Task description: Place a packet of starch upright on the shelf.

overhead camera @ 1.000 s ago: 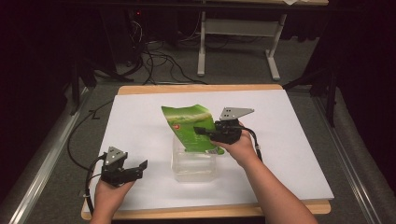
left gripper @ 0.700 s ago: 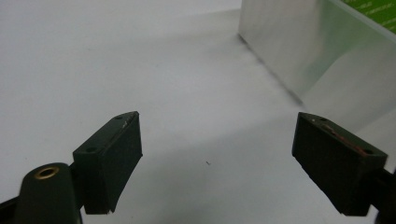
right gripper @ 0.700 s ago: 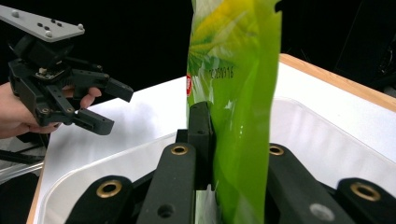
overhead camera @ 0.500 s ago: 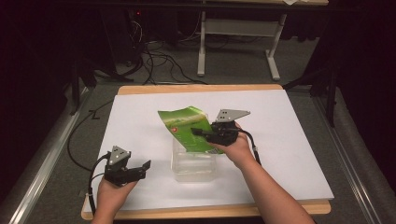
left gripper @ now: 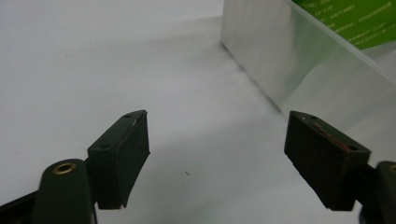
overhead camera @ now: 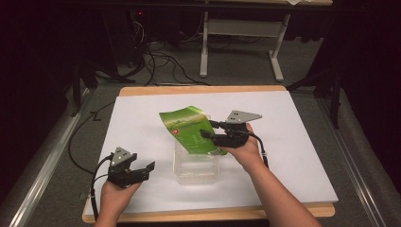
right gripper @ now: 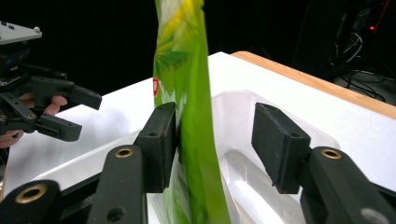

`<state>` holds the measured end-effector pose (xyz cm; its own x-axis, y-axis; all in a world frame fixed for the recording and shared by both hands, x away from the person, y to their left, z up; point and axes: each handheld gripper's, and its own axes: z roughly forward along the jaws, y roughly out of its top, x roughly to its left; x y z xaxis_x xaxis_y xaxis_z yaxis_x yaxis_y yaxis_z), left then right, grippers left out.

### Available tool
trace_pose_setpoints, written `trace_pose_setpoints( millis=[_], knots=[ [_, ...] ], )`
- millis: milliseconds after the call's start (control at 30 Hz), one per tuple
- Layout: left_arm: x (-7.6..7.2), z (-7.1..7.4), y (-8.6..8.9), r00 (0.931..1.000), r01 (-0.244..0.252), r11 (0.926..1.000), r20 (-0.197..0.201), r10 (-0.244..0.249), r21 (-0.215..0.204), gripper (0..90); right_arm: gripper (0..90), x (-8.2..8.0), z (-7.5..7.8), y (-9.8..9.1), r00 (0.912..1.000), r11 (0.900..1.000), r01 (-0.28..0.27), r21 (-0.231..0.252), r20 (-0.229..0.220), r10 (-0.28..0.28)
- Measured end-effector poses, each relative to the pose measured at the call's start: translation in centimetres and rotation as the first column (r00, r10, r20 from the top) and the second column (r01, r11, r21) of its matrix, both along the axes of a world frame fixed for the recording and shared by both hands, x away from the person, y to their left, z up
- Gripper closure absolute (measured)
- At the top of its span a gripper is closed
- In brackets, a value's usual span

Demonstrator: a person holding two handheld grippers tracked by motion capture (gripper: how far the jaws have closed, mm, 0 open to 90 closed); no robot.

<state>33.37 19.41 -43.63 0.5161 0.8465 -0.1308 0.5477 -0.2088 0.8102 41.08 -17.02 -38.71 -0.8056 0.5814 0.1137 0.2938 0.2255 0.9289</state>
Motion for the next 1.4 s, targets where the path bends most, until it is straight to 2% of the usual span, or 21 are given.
trace_pose_setpoints(
  millis=[167,300,400,467,500,533,567,700,733,867,967,1033,1167,1267,1400],
  knots=[
    [0.1,0.1,-0.2,0.9999,0.011,0.9996,0.002,-0.011,-0.024,28.6,49.9,-0.9,0.0,-0.8,0.9997,0.9997,0.025,-0.001,0.003,-0.025],
    [0.2,0.2,-0.4,0.9996,0.030,0.9981,-0.001,-0.030,-0.054,34.5,49.8,-2.3,0.0,-1.7,0.9981,0.9982,0.057,-0.020,0.022,-0.057],
    [0.2,0.2,-0.5,0.9995,0.032,0.9977,0.001,-0.032,-0.060,36.9,50.1,-2.9,0.0,-2.2,0.9971,0.9973,0.073,-0.009,0.024,-0.073],
    [0.2,0.2,-0.6,0.9994,0.035,0.9976,0.002,-0.035,-0.060,38.2,50.5,-3.5,0.0,-2.7,0.9952,0.9957,0.093,-0.004,0.034,-0.092],
    [0.3,0.2,-0.8,0.9994,0.033,0.9977,-0.003,-0.034,-0.058,38.1,50.6,-4.0,-0.1,-3.1,0.9912,0.9926,0.121,-0.004,0.054,-0.121],
    [0.3,0.2,-0.8,0.9994,0.033,0.9977,-0.003,-0.034,-0.058,38.1,50.6,-4.0,-0.1,-3.1,0.9912,0.9926,0.121,-0.004,0.054,-0.121],
    [0.4,0.1,-1.0,0.9993,0.036,0.9972,-0.007,-0.037,-0.065,38.2,51.2,-4.5,-0.1,-3.5,0.9874,0.9894,0.144,0.014,0.063,-0.145],
    [0.6,0.1,-1.3,0.9995,0.032,0.9971,0.001,-0.032,-0.070,39.5,52.7,-5.0,-0.4,-4.0,0.9835,0.9851,0.172,0.002,0.058,-0.172],
    [0.7,0.1,-1.5,0.9995,0.032,0.9969,0.003,-0.032,-0.072,42.0,53.4,-5.2,-0.7,-4.3,0.9826,0.9835,0.181,0.001,0.042,-0.181],
    [1.3,-0.2,-2.0,0.9997,0.026,0.9970,0.001,-0.026,-0.073,46.6,54.8,-5.5,-1.1,-4.7,0.9789,0.9792,0.202,-0.023,0.040,-0.200],
    [1.7,-0.4,-2.5,0.9997,0.024,0.9976,0.006,-0.023,-0.065,54.4,55.9,-6.1,-1.2,-5.0,0.9745,0.9740,0.223,-0.043,0.038,-0.221],
    [2.0,-0.6,-2.8,0.9997,0.022,0.9981,0.012,-0.021,-0.058,56.6,56.2,-6.3,-1.2,-5.1,0.9731,0.9726,0.228,-0.043,0.039,-0.227],
    [2.6,-0.8,-3.6,0.9995,0.013,0.9991,0.029,-0.011,-0.042,68.1,58.3,-6.8,-1.3,-5.2,0.9668,0.9661,0.255,-0.040,0.023,-0.254],
    [3.1,-1.3,-4.2,0.9996,-0.010,0.9996,0.027,0.011,-0.027,74.2,59.5,-7.0,-1.4,-5.0,0.9652,0.9643,0.262,-0.042,0.011,-0.261],
    [3.6,-1.5,-4.5,0.9995,-0.020,0.9993,0.026,0.021,-0.030,80.1,61.4,-7.1,-1.5,-4.7,0.9664,0.9649,0.257,-0.053,0.010,-0.257]
  ],
)
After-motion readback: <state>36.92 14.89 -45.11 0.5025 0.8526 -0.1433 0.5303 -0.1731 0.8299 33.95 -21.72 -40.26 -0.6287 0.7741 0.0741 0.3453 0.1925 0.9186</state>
